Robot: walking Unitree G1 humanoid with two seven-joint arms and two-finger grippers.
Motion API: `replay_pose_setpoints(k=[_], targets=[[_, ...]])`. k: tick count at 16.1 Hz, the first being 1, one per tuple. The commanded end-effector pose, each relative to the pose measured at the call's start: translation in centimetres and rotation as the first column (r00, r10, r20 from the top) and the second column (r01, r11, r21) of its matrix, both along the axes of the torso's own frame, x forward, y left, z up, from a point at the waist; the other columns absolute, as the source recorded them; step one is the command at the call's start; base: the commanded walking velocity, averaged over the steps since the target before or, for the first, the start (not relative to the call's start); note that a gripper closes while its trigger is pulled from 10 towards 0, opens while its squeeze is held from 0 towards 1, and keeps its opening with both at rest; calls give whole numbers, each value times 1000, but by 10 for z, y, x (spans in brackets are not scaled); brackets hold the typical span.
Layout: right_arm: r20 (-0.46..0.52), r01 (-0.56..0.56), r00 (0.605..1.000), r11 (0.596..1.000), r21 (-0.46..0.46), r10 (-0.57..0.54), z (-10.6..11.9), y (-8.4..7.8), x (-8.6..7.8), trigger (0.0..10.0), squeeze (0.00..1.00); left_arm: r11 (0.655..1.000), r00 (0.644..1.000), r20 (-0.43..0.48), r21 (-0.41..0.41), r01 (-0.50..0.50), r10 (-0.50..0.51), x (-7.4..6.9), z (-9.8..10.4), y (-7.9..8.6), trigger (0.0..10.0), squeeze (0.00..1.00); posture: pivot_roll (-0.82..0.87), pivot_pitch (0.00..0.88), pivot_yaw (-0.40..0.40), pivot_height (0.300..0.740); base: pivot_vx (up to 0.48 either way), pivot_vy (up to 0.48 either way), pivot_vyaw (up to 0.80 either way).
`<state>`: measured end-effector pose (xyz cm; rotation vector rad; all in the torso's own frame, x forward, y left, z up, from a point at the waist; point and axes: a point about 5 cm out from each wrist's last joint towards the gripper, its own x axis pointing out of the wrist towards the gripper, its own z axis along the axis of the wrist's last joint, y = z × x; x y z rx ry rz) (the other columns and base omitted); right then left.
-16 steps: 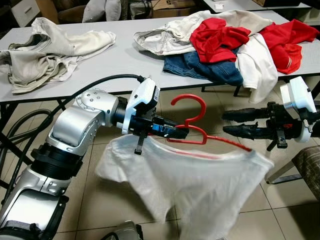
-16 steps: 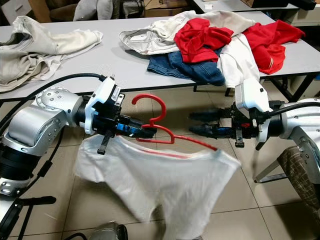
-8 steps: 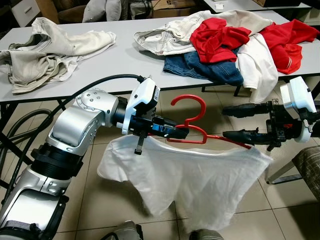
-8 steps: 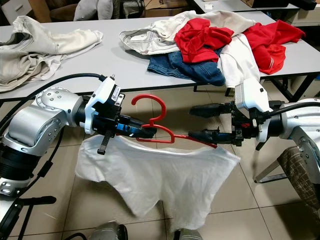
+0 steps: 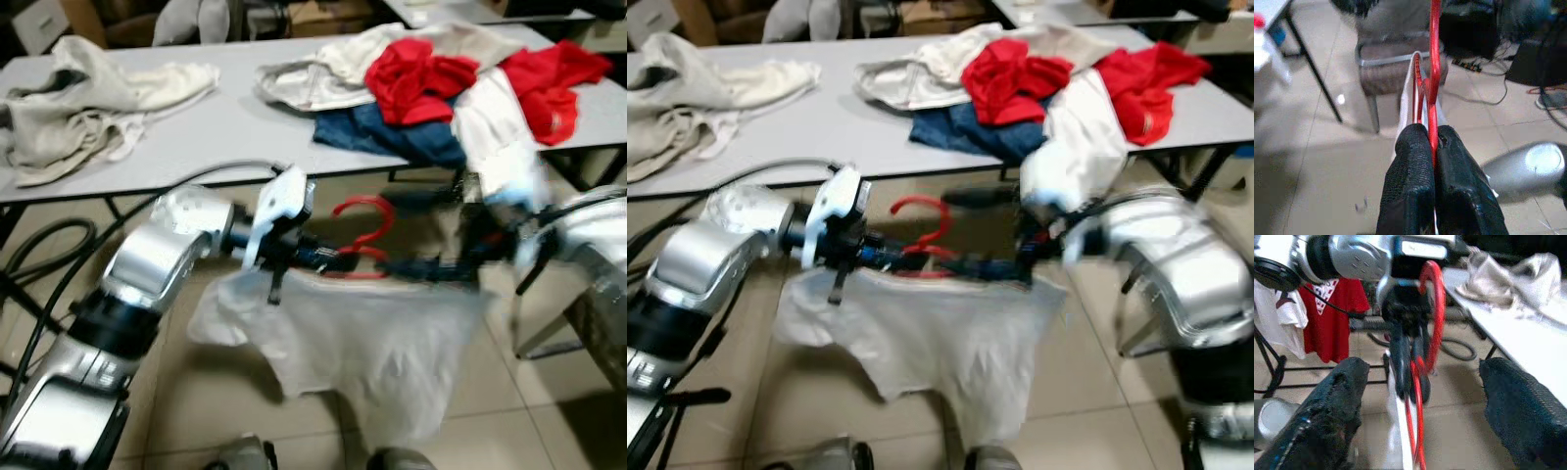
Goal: Hang hanger
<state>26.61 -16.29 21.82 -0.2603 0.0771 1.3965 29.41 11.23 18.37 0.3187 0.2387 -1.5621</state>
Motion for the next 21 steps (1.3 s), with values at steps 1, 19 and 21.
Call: replay_pose_setpoints(k=[1, 19, 21], targets=[[33, 2, 999, 1000, -6, -2, 5, 1, -1, 10000, 1000, 1000, 1000, 28, 11, -4, 4, 1, 4, 2, 0, 0, -136, 0, 51, 740, 0, 0, 0], [-64, -2, 998, 956, -294, -17, -36, 19, 28, 0, 0, 992, 986, 113, -4, 123, -122, -6, 23, -25, 0, 0, -125, 0, 32, 740, 0, 0, 0], [-65, 8, 997, 952, -306, -29, -37, 19, 31, 0, 0, 992, 986, 115, -8, 123, -122, -5, 25, -25, 0, 0, -123, 0, 34, 740, 0, 0, 0]])
